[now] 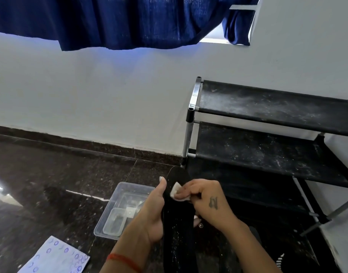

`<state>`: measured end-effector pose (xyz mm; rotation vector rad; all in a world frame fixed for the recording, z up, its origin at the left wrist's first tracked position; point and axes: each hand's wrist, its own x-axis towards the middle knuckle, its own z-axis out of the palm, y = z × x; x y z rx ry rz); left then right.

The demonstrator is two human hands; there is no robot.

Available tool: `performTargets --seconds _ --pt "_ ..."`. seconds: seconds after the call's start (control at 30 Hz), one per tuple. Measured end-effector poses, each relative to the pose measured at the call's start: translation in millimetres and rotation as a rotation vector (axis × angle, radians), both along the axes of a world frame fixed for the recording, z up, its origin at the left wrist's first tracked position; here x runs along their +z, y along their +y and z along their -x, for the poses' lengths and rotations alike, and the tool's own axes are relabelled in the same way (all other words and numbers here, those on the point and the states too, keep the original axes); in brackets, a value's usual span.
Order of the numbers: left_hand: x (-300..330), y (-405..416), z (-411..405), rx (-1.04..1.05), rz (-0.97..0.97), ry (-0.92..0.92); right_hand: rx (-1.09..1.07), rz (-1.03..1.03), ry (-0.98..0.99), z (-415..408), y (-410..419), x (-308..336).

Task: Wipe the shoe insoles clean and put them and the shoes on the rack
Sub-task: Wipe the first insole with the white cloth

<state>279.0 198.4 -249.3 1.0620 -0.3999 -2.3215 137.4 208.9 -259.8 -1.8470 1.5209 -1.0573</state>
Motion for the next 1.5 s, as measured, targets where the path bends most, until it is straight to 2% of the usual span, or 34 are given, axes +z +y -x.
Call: performTargets --seconds 0.1,0.2,0.33,0.47,0.57,0.63,0.7,0.77,0.83,0.9,1.07,1.2,1.3,1.37,1.43,1.5 --pt "0 -1 -2 -0.033 0.023 -0.008 -0.244 0.11 0.109 6 -4 -6" --pt "2 0 0 -0.052 0.034 0.005 -0.423 0.183 0.014 -4 -7 -5" --pt "-1 1 5 -0.075 0.043 -0.066 -0.319 0.068 -0.077 -25 -8 -8" --pt "-3 0 2 -0.039 0.054 -0.069 -0.145 0.084 -0.175 -29 1 1" --pt "-1 -3 -1 -0.015 0.039 -0.027 -0.001 0.019 -0.169 -21 8 6" --pt "-1 -4 -1 -0.027 0.052 -0.033 0.04 -0.044 -0.097 -11 10 3" --pt "-2 -4 -1 -0.043 0.069 -0.064 -0.001 -0.013 0.06 -1 7 -4" --pt "-5 -4 -1 -0.063 0.084 -0.074 -0.159 0.072 0.186 7 2 -9" --pt "-7 -5 -1 -0.072 0.097 -0.075 -0.337 0.14 0.132 5 1 -7" --pt "-7 -5 0 -0.062 0.094 -0.07 -0.413 0.149 0.017 -2 -1 -4" --pt "-10 -4 1 -0.035 0.102 -0.124 -0.243 0.035 -0.079 -22 0 -5" --pt "-9 -7 -3 0.01 0.094 -0.111 -0.013 -0.024 -0.177 -22 8 7" --pt "-6 -8 -4 0.004 0.111 -0.109 0.097 -0.108 -0.077 -10 9 7" --pt "-7 -8 -4 -0.018 0.109 -0.132 0.064 -0.117 0.039 2 6 2" --pt "-10 -9 -4 -0.036 0.101 -0.153 -0.093 -0.001 0.151 9 3 -4" --pt "-13 -10 -5 -0.049 0.095 -0.161 -0.305 0.148 0.107 8 -1 -7"
